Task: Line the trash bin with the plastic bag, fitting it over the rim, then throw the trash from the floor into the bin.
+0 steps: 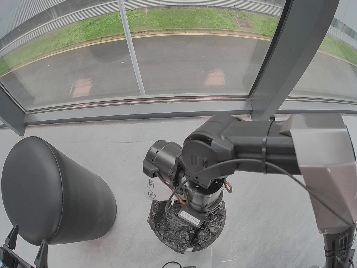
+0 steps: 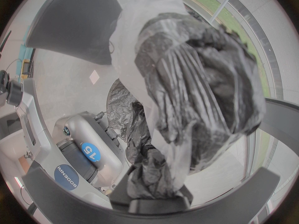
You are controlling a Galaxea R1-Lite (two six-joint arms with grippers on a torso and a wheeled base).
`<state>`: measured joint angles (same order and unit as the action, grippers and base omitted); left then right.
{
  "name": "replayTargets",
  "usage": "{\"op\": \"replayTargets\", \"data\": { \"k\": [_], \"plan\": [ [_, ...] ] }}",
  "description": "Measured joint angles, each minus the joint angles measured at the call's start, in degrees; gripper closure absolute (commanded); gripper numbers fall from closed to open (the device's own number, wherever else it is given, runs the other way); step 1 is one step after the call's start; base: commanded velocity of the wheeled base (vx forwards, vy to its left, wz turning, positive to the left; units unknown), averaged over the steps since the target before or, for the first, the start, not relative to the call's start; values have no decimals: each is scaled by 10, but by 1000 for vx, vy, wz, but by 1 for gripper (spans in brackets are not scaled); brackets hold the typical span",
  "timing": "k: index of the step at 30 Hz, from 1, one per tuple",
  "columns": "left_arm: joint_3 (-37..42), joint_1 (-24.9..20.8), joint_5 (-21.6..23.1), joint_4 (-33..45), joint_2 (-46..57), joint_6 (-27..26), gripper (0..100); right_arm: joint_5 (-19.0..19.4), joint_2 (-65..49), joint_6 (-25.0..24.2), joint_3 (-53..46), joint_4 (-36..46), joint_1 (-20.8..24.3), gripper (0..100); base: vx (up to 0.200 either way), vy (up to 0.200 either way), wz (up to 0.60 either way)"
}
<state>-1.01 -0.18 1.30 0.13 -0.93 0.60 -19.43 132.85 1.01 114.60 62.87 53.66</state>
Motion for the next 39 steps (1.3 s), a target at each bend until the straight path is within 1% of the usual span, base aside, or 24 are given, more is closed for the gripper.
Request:
{"op": "replayTargets", "data": {
  "k": [7, 14, 16, 19, 21, 33, 34, 39],
  "plan": [
    [0, 0, 0, 0, 0, 0, 0, 0, 31, 5, 0, 9, 8, 100, 0, 0, 0],
    [0, 0, 0, 0, 0, 0, 0, -1, 52, 10, 0, 54, 8, 100, 0, 0, 0],
    [0, 0, 0, 0, 0, 0, 0, -7, 57, 12, 0, 55, 8, 100, 0, 0, 0],
    [0, 0, 0, 0, 0, 0, 0, -31, 66, 12, 0, 52, 8, 100, 0, 0, 0],
    [0, 0, 0, 0, 0, 0, 0, -38, 72, 10, 0, 51, 8, 100, 0, 0, 0],
    [0, 0, 0, 0, 0, 0, 0, -35, 104, 11, 0, 48, 4, 100, 0, 0, 0],
    [0, 0, 0, 0, 0, 0, 0, -35, 106, 11, 0, 46, 3, 0, 0, 0, 0],
    [0, 0, 0, 0, 0, 0, 0, -35, 109, 10, 0, 34, 0, 0, 0, 0, -360]
  ]
}}
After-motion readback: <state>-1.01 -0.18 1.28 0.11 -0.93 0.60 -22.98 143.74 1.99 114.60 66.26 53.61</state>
